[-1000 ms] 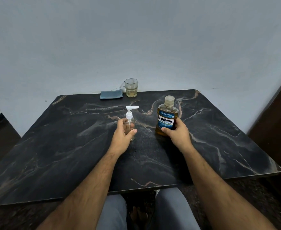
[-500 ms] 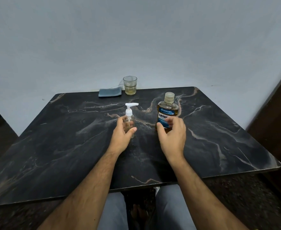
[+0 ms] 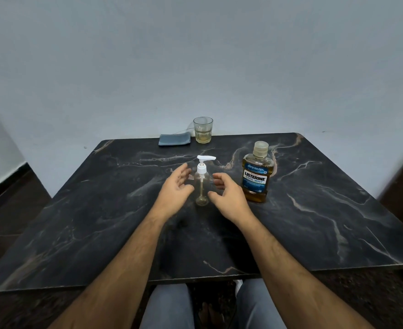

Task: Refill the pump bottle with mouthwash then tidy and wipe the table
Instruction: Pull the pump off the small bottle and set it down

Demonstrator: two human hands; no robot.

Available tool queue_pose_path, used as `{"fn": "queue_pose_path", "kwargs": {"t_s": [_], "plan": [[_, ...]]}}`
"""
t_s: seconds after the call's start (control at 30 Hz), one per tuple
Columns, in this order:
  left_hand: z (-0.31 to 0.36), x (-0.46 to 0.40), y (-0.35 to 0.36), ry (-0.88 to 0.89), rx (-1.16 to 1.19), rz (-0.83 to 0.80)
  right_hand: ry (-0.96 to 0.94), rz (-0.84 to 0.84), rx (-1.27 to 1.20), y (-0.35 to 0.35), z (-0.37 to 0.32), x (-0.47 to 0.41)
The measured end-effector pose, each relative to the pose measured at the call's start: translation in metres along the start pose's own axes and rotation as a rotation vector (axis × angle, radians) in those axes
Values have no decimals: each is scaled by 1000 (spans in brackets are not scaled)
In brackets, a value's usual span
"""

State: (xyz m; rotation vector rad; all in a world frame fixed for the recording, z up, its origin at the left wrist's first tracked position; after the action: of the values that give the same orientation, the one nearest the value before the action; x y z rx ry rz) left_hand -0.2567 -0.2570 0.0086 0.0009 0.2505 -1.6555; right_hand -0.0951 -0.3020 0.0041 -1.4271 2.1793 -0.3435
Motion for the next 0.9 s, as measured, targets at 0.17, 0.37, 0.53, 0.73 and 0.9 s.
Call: {"fn": "queue_pose_path", "kwargs": {"t_s": [0.17, 0.37, 0.53, 0.73, 0.9], "plan": [[36, -9, 0, 83, 60, -3, -14, -75, -61, 13, -12, -8], [44, -22, 15, 116, -33, -168, -37, -83, -90, 20, -12, -13], [33, -20, 18, 131, 45, -102, -50, -45, -124, 25, -4, -11], [24, -16, 20, 164, 46, 52, -73, 82, -76, 29, -3, -1], [23, -8, 23, 122, 84, 188, -121, 165, -32, 29, -4, 4]]}}
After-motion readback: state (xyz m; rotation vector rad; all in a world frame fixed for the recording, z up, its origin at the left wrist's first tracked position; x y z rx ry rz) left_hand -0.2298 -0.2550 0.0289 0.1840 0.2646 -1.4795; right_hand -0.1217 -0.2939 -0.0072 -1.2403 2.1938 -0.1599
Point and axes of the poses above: each hand's wrist, its own x-axis away from the middle knuckle, its own y-axis out of the palm, z = x × y, the point moved 4 cm from there along -x, towards the middle knuckle, and after that the axes turned 9 degrees about z, right-handed, at the moved point
